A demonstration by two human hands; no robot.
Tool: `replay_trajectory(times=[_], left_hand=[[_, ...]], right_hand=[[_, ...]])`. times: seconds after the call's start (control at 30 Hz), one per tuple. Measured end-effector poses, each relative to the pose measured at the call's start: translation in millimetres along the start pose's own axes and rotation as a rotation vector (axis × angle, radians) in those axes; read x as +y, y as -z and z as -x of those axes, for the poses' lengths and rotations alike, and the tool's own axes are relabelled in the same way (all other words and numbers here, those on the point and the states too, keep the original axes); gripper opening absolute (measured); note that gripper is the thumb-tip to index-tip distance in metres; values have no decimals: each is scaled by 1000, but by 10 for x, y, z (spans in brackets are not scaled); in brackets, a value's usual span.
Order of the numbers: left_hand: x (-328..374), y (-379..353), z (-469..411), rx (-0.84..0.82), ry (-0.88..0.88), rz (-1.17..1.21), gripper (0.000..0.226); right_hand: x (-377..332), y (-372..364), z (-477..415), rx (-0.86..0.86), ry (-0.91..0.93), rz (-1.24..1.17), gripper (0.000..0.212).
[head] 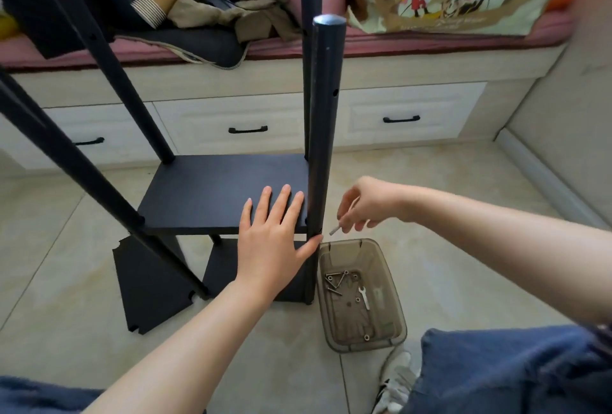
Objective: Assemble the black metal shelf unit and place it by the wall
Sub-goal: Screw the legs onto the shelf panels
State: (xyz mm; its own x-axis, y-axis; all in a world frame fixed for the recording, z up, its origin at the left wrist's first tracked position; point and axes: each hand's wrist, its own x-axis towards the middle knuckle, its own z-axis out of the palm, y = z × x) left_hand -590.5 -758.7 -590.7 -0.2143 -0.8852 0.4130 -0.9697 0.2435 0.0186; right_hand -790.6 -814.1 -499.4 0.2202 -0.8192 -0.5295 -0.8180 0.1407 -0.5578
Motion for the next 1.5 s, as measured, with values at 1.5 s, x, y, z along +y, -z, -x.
replay_trajectory(times=[1.5], left_hand=[[303,210,304,-150,873,1341,12]], right_hand=[[-108,-488,390,-17,-118,-540,14]])
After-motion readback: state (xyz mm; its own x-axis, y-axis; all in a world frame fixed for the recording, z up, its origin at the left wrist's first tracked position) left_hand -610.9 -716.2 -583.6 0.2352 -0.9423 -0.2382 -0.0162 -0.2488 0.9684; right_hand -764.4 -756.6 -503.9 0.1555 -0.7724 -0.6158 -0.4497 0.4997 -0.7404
